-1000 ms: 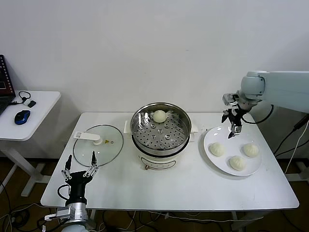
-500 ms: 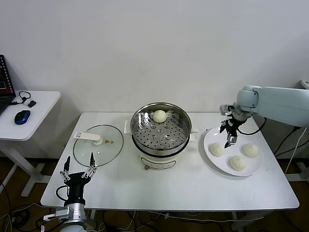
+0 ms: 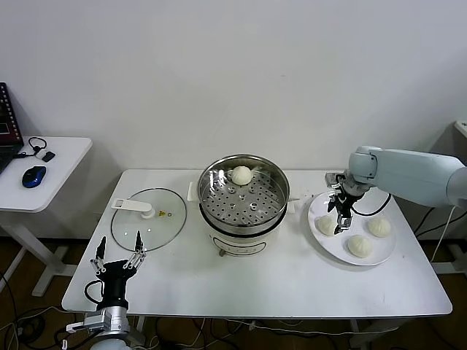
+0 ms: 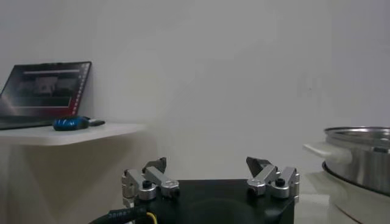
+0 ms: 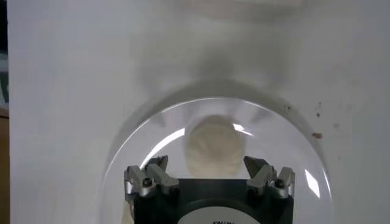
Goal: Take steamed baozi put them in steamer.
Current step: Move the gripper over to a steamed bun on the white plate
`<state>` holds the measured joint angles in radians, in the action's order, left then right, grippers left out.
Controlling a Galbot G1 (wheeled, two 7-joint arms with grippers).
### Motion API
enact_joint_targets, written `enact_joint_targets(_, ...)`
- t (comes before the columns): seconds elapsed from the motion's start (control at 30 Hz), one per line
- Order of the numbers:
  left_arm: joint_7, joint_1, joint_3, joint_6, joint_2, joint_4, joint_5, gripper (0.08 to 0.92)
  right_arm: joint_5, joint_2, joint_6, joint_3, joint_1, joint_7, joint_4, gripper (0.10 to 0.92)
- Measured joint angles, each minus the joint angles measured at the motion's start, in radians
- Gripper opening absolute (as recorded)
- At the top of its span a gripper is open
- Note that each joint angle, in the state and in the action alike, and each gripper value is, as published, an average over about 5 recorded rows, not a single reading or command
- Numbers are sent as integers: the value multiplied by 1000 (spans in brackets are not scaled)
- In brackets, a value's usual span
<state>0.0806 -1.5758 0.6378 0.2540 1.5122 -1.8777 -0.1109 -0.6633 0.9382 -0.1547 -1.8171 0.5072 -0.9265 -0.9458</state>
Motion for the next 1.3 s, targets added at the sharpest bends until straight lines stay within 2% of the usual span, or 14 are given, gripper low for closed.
enact_joint_targets(1.0, 3, 3, -5, 7, 0, 8, -3, 823, 52, 22, 35, 80, -74, -1, 90, 820)
enact_joint_targets(1.2, 3, 6, -5, 7, 0, 9, -3, 823, 62, 21, 36, 83, -80, -5, 91, 702)
enact_joint_targets(1.3, 2, 6, -5, 6, 0, 9, -3, 823, 65, 21, 36, 86, -84, -5, 92, 679)
